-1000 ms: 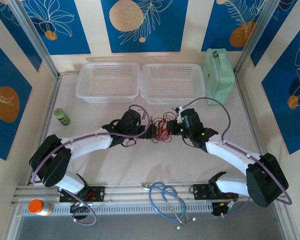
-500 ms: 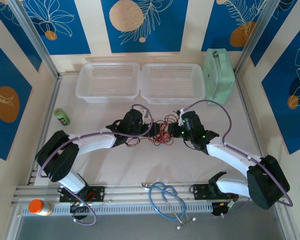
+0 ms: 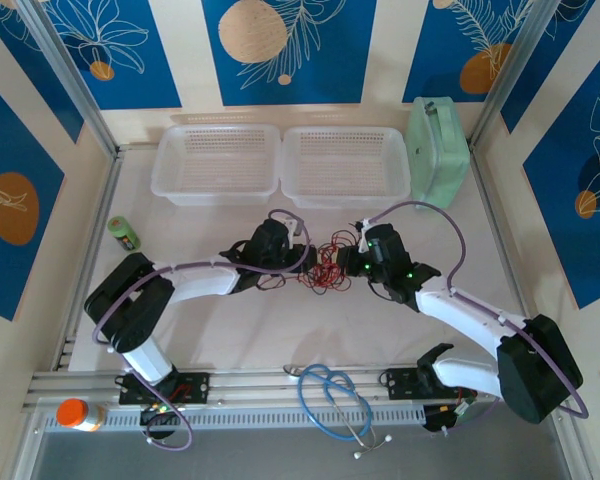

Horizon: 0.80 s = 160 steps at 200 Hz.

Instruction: Untangle the cables

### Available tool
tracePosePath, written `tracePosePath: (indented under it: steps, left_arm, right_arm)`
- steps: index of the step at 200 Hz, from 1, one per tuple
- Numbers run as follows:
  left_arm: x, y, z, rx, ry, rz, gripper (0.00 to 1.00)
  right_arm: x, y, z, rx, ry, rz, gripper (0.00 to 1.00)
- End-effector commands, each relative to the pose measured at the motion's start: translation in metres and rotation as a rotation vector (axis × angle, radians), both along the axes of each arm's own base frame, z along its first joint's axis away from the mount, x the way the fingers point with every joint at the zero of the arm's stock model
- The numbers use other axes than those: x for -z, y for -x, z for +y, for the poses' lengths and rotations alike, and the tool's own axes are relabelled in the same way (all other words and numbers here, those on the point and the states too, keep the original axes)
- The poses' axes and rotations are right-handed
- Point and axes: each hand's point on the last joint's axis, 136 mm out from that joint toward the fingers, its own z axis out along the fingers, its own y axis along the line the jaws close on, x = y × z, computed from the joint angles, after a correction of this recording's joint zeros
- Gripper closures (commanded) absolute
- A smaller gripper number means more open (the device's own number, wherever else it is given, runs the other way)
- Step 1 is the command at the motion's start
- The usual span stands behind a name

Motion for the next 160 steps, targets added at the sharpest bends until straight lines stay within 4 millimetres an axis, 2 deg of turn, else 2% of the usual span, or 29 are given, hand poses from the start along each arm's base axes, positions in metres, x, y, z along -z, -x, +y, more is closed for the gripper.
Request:
tracePosePath:
  steps: [1, 35, 87, 111, 143, 160]
  left_arm:
    - [0.001, -0.001, -0.003, 0.009, 0.042, -0.002, 0.99]
    - [0.005, -0.004, 0.017, -0.04, 0.019, -0.013, 1.0]
    - [0.01, -0.009, 0.085, -0.224, -0.073, -0.048, 1.0]
    - [0.011, -0.006, 0.103, -0.271, -0.122, -0.08, 1.0]
    - [0.022, -0.002, 0.124, -0.344, -0.14, -0.101, 1.0]
    - [0.033, 0.001, 0.135, -0.386, -0.147, -0.108, 1.0]
  right_arm:
    - [-0.012, -0.005, -0.003, 0.037, -0.045, -0.035, 1.0]
    - [0.001, -0.005, -0.019, 0.149, -0.067, 0.031, 1.0]
    - [0.041, 0.008, -0.042, 0.387, -0.172, 0.242, 1.0]
    - [0.066, 0.021, -0.053, 0.496, -0.148, 0.393, 1.0]
    - [0.098, 0.041, -0.049, 0.547, -0.157, 0.56, 0.98]
    - [0.106, 0.048, -0.043, 0.535, -0.152, 0.61, 0.93]
